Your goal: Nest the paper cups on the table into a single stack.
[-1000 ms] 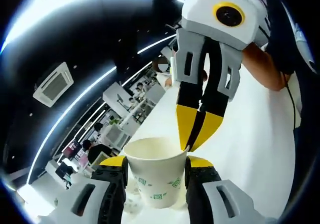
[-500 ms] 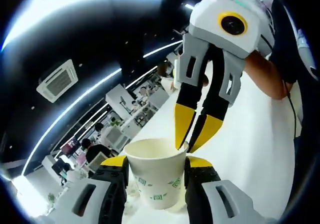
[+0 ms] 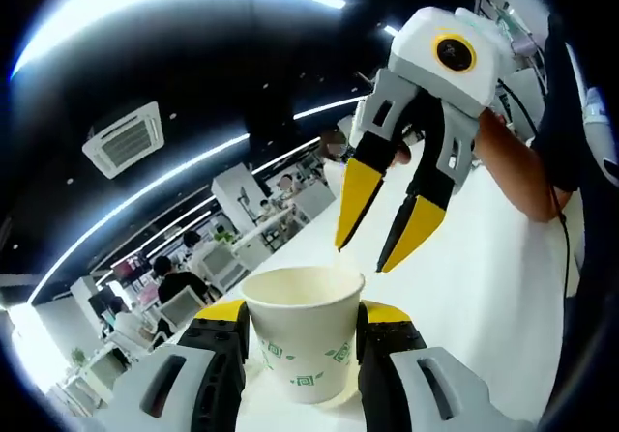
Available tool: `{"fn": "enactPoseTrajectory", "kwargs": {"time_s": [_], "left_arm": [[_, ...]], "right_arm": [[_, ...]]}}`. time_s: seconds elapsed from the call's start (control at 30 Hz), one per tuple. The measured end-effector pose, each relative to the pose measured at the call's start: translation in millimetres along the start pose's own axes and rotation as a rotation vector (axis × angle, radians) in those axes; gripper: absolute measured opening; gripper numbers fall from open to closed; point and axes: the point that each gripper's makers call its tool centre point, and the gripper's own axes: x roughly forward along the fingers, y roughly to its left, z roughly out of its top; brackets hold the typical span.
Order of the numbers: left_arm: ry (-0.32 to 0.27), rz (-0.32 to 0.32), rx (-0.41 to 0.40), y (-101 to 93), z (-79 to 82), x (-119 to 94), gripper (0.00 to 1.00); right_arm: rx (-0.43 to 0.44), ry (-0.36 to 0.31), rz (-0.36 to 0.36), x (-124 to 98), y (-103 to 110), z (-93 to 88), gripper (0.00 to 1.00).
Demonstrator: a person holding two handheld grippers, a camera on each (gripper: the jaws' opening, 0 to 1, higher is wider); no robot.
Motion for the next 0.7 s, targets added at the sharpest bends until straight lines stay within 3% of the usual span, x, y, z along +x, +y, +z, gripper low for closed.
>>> {"fn": "enactPoseTrajectory", "kwargs": {"time_s": [0.43,0.7], "left_arm": [[-0.121,0.037,-0.288,16.3,-0.2,-10.7,0.47],[-0.177,0.036,-0.353,16.4,1.8,-13.8,0.47]], "right_arm": [[0.244,-0.273,-0.085,-9.1,-38.5,9.3,0.2],[0.36,-0.372,-0.092,-11.4,-48.2,4.1,0.26]]}}
